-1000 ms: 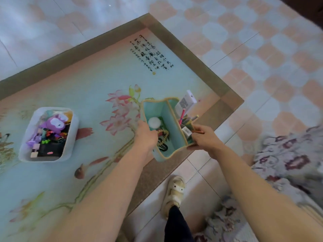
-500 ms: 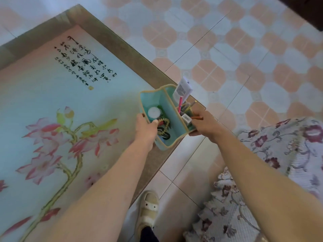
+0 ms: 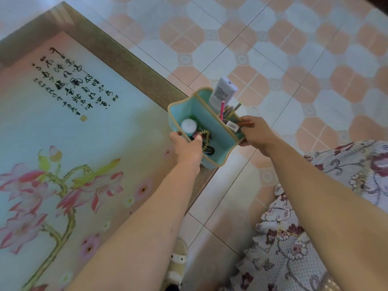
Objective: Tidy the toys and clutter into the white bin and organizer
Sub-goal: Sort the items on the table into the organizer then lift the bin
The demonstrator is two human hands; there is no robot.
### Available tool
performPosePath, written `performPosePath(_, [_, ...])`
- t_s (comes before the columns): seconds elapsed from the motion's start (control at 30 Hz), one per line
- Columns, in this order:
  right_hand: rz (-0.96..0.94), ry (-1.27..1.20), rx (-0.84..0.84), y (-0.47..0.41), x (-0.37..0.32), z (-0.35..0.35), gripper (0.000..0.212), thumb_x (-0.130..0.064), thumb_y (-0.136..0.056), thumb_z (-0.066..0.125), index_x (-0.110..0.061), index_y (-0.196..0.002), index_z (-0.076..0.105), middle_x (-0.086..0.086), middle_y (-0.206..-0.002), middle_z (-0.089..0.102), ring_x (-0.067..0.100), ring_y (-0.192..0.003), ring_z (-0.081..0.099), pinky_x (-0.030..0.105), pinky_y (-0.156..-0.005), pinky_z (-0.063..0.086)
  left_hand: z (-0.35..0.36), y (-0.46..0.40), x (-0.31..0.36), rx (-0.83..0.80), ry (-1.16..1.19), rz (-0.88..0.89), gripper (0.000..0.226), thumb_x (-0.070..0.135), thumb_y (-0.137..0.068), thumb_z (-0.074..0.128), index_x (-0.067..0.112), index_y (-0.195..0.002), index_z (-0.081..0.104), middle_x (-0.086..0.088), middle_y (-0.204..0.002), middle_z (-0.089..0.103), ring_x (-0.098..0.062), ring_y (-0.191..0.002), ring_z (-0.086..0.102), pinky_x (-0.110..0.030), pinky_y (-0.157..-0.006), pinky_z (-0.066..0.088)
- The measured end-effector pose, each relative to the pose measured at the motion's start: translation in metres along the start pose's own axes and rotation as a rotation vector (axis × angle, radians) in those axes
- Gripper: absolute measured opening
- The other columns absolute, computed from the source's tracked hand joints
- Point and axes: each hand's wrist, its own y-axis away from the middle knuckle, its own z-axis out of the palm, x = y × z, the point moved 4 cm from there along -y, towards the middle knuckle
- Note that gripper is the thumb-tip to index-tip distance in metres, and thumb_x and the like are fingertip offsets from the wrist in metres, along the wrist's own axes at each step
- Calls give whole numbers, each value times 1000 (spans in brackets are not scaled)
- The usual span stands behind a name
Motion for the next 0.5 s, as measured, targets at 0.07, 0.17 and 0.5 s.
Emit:
performPosePath(0.07, [-8, 0, 28, -7, 0, -5, 32, 7, -90, 38, 3, -107, 64, 19, -93, 63, 29, -79, 60, 43, -74, 57, 7, 0, -2, -4, 20, -28, 40, 15, -91, 58, 11, -120, 32, -3, -106, 41, -21, -93, 41, -27, -82, 35])
performPosePath(0.17, [-24, -32, 70, -16, -2, -12, 23, 1, -96, 42, -2, -104, 63, 17, -99, 62, 31, -83, 61, 48, -77, 57, 18, -3, -3, -27, 66, -62, 37, 13, -90, 59, 15, -110, 28, -4, -112, 42, -21, -96, 43, -26, -87, 34])
performPosePath(0.5, [12, -65, 101, -26, -4, -11, 25, -12, -102, 40, -2, -114, 59, 13, -98, 60, 28, -80, 58, 46, -81, 55, 24, -10, 3, -40, 50, -27, 42, 18, -90, 60, 12, -116, 28, -6, -117, 44, -21, -102, 44, -29, -88, 35])
